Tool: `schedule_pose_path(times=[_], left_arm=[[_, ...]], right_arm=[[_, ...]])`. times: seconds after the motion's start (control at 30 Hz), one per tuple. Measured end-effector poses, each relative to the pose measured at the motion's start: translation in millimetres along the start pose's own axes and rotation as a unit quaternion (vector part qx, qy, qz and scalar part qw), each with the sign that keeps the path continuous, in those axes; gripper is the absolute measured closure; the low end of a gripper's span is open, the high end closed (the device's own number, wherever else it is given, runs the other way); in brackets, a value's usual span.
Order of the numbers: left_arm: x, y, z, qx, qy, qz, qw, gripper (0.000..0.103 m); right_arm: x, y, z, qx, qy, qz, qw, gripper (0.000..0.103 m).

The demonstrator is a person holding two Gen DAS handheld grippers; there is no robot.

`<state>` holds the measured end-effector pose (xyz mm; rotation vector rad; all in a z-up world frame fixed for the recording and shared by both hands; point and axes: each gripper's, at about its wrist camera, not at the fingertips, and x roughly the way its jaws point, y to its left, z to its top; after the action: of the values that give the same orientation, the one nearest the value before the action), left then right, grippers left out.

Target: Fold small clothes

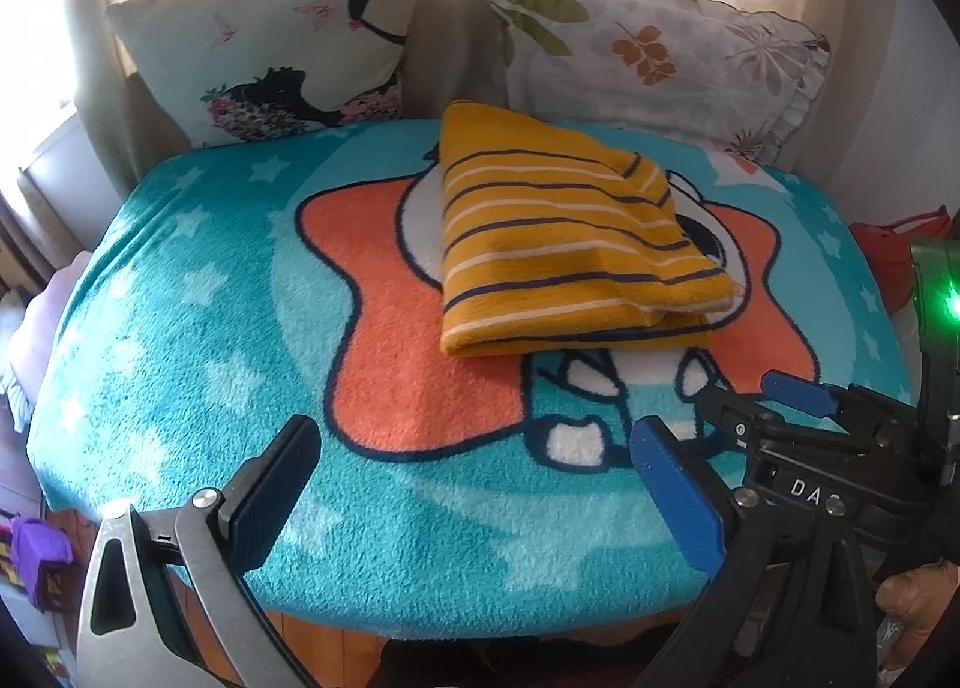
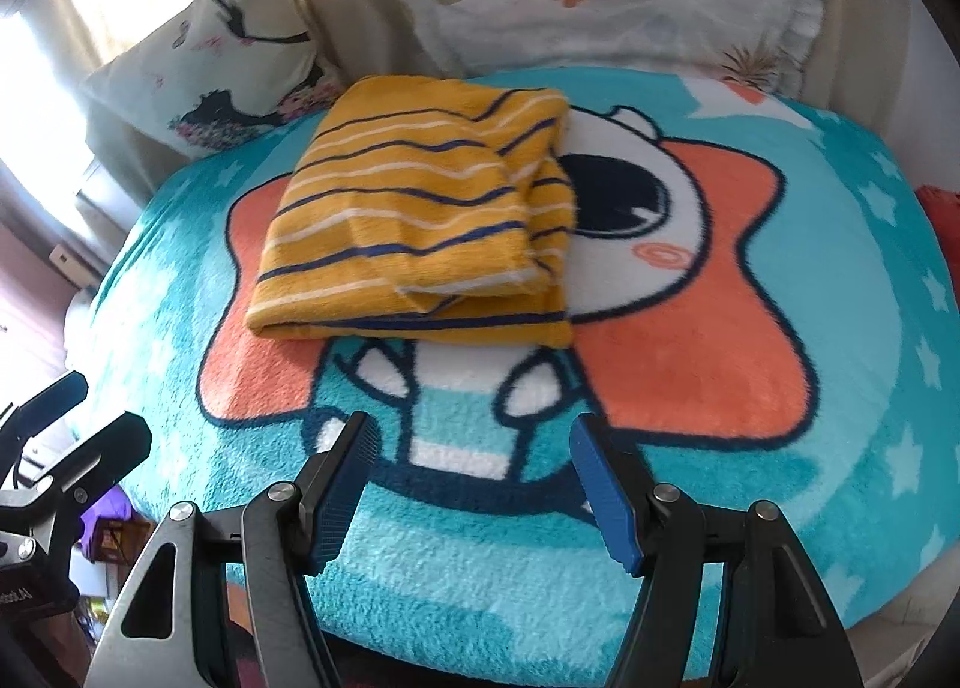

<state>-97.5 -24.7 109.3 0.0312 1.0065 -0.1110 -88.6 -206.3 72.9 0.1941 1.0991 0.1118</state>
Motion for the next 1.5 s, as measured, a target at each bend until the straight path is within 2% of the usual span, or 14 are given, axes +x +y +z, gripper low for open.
schedule_pose_path(times=[0.47, 0.57, 0.7, 0.8, 0.93, 1.03, 1.1, 1.2, 1.23, 1.27, 1.33, 1.5], left_arm=[[13, 7, -4, -0.017, 0.025, 0.002, 0.9996, 0.000], [18, 5, -5, -0.019, 0.034, -0.005, 0.9992, 0.000], [22, -3, -6, -0.011, 0.042, -0.008, 0.9990, 0.000], [23, -5, -8, -0.010, 0.045, -0.008, 0.9989, 0.000], [24, 0, -9, -0.023, 0.047, 0.000, 0.9986, 0.000], [23, 6, -10, -0.032, 0.046, 0.005, 0.9984, 0.000], [21, 12, -11, -0.039, 0.042, 0.008, 0.9983, 0.000], [22, 20, -13, -0.054, 0.043, 0.007, 0.9976, 0.000], [23, 22, -13, -0.058, 0.043, 0.009, 0.9974, 0.000], [23, 24, -13, -0.061, 0.044, 0.011, 0.9971, 0.000], [23, 26, -13, -0.063, 0.044, 0.012, 0.9969, 0.000], [20, 35, -14, -0.065, 0.041, 0.021, 0.9968, 0.000]], right_arm=[[7, 15, 2, -0.028, 0.001, 0.001, 1.000, 0.032], [2, 12, 10, -0.030, -0.021, -0.004, 0.999, 0.032], [-5, 15, 37, -0.042, -0.068, -0.003, 0.997, 0.032], [3, 20, 58, -0.055, -0.087, 0.023, 0.994, 0.033], [43, 21, 79, -0.082, -0.066, -0.015, 0.994, 0.036], [76, 4, 92, -0.062, -0.002, -0.065, 0.996, 0.039], [61, -2, 98, -0.038, -0.018, -0.043, 0.998, 0.039], [33, 19, 108, -0.083, -0.076, -0.040, 0.993, 0.039], [31, 27, 112, -0.097, -0.082, -0.036, 0.991, 0.039], [34, 37, 118, -0.113, -0.084, -0.024, 0.990, 0.040], [53, 51, 132, -0.116, -0.068, 0.002, 0.991, 0.051], [107, 63, 160, -0.095, -0.032, 0.013, 0.995, 0.053]])
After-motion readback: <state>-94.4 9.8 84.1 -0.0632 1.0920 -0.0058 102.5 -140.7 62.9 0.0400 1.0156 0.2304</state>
